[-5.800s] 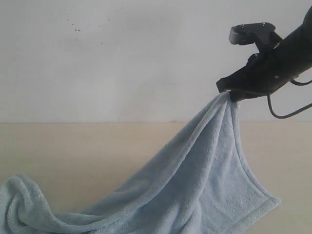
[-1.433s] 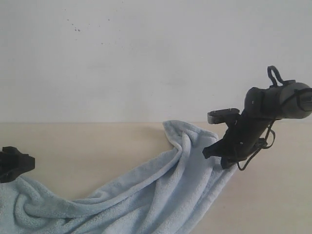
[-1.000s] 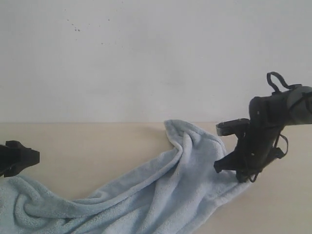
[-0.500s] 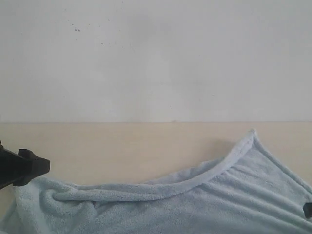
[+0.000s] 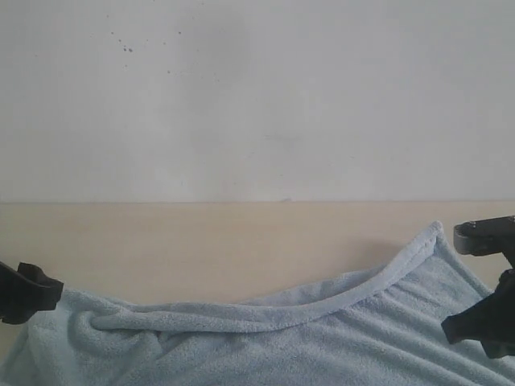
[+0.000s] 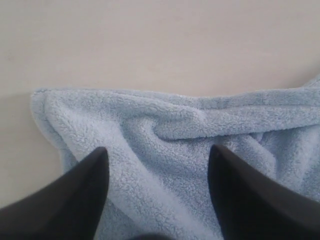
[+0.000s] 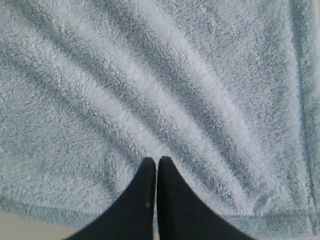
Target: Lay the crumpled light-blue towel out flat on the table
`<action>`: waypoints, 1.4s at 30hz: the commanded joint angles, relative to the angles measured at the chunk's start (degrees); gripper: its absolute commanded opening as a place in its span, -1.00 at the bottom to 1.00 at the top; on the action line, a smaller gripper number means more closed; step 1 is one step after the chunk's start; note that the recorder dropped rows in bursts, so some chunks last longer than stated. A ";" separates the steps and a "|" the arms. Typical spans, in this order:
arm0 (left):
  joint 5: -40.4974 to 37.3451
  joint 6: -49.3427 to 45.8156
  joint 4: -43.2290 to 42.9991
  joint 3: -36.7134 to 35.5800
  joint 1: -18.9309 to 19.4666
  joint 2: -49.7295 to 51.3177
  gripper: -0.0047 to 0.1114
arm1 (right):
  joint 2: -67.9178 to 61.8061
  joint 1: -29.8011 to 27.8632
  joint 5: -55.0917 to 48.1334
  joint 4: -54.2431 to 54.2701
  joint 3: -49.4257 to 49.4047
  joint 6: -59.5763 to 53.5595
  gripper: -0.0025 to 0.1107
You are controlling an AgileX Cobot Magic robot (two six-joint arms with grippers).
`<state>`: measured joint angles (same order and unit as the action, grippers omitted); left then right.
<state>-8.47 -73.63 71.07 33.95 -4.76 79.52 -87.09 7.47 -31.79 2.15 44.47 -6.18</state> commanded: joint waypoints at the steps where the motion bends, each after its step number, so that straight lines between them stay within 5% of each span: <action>1: 1.19 0.75 -0.57 -0.20 -0.44 1.91 0.04 | 0.62 0.30 2.91 0.10 -0.20 -0.40 -0.94; 10: 8.97 -0.96 -3.06 1.67 -0.44 7.34 0.04 | 0.62 0.56 1.06 7.49 -0.20 -4.85 -0.94; 42: 15.33 -0.86 -5.61 11.18 -0.44 18.33 0.04 | 0.62 0.56 -0.56 29.38 -0.48 -24.95 -0.94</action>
<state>5.41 -74.57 65.52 42.91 -4.76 97.02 -87.09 7.97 -32.08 28.83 44.01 -28.33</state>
